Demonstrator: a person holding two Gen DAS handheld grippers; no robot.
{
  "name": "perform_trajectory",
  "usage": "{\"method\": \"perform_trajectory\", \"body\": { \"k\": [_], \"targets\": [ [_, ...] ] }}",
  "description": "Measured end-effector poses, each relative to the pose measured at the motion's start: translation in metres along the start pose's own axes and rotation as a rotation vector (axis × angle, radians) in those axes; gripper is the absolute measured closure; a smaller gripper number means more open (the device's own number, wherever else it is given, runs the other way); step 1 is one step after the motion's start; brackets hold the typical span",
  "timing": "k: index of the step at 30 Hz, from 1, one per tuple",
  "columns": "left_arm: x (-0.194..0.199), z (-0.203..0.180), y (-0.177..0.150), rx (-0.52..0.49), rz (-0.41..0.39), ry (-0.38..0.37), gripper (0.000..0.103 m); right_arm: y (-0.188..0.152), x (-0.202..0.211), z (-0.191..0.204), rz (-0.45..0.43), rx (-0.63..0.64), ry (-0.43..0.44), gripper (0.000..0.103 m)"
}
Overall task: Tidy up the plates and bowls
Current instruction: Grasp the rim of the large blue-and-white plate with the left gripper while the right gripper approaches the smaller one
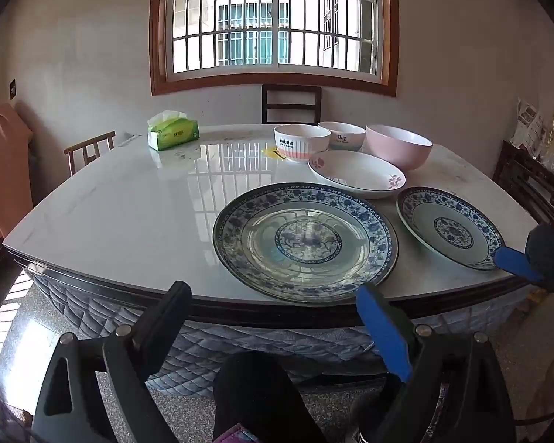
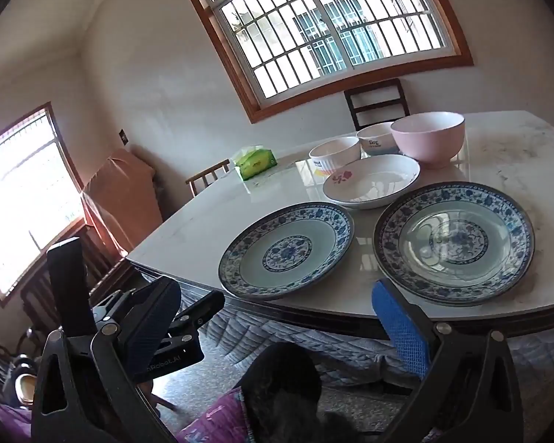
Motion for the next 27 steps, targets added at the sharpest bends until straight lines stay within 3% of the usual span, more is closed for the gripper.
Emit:
{"method": "perform_trajectory", "body": {
  "k": [2,6,8,16,22,27],
  "targets": [
    [-0.020,0.023,0.044,0.057,0.095,-0.056,0.010,0.005,-0.012,-0.008,0.062,-0.079,0.041,0.000],
    [-0.032,0.052,0.063,0.161,0.162,-0.108,0.010,0.017,-0.034,-0.026,0.154,-0.228,0.098,0.003],
    [-0.038,0.064,0.070,0.192,0.180,-0.124,0.010,0.024,-0.042,-0.032,0.182,-0.272,0.086,0.011],
    [-0.068,0.080,0.078,0.243,0.259,-0.163,0.010,0.037,-0.070,-0.044,0.249,-0.353,0.045,0.025],
    [-0.092,0.092,0.076,0.291,0.324,-0.222,0.027,0.047,-0.081,-0.050,0.270,-0.355,-0.011,0.035],
    [-0.105,0.097,0.072,0.312,0.362,-0.240,0.029,0.044,-0.088,-0.056,0.285,-0.382,-0.032,0.037]
  ]
}}
Point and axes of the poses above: each gripper's, at about its wrist camera, not at the fingertips, and x roughly against the way its jaws point, z to its left, y to its top, the point moved 1 cm from there along -x, roughly the way its jaws point, and after that the axes turned 14 degrees about -x, right-handed, at the moved point
